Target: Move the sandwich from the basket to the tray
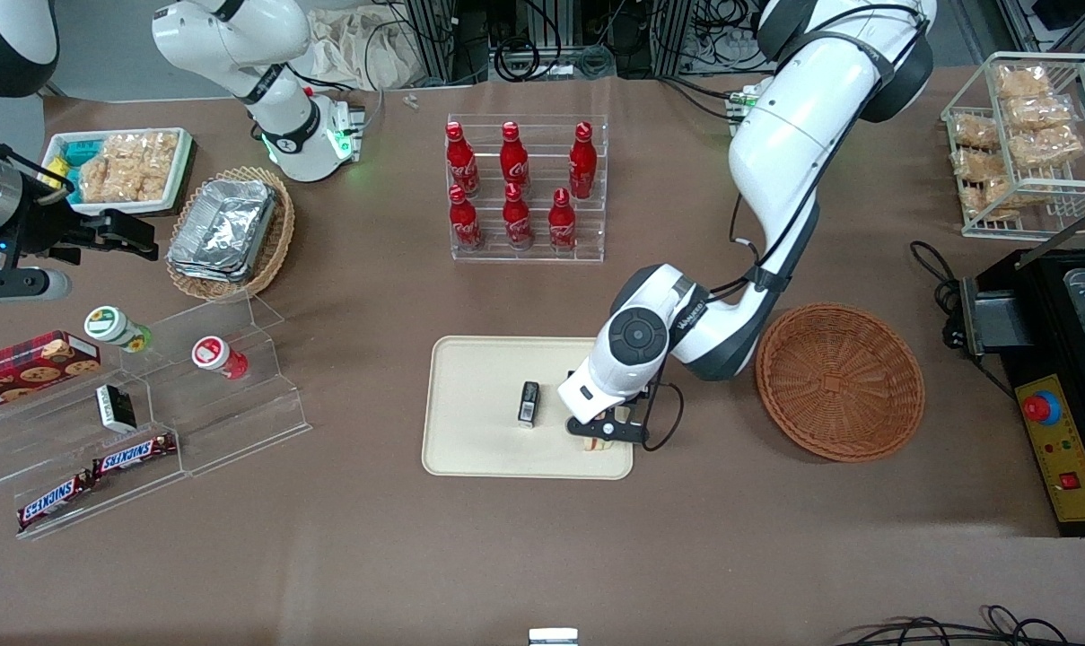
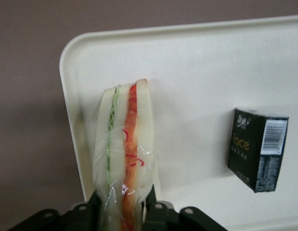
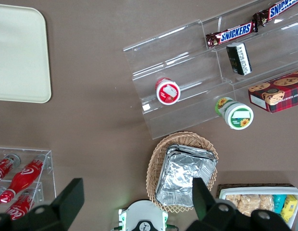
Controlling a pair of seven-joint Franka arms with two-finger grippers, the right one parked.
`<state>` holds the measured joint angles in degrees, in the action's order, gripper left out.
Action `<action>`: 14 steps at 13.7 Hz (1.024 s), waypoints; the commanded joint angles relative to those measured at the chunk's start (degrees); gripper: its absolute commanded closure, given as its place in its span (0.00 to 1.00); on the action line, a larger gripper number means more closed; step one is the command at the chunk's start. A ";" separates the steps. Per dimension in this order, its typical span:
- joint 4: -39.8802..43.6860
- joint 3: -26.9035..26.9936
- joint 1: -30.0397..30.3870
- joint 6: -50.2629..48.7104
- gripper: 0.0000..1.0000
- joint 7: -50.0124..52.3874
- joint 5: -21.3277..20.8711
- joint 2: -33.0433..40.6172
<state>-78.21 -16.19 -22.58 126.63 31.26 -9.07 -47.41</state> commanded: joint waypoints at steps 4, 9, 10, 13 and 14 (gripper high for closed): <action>-0.18 0.46 5.06 -10.32 0.00 0.12 0.20 13.54; -8.96 0.20 16.84 -22.37 0.00 -6.18 7.31 29.45; -11.77 0.20 19.39 -23.17 0.00 -8.39 9.23 33.05; -19.33 0.37 27.66 -24.93 0.00 -16.21 13.91 42.11; -20.31 0.46 29.41 -26.07 0.00 -16.93 13.91 43.62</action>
<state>-91.95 -15.33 3.58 101.17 17.07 3.09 -10.08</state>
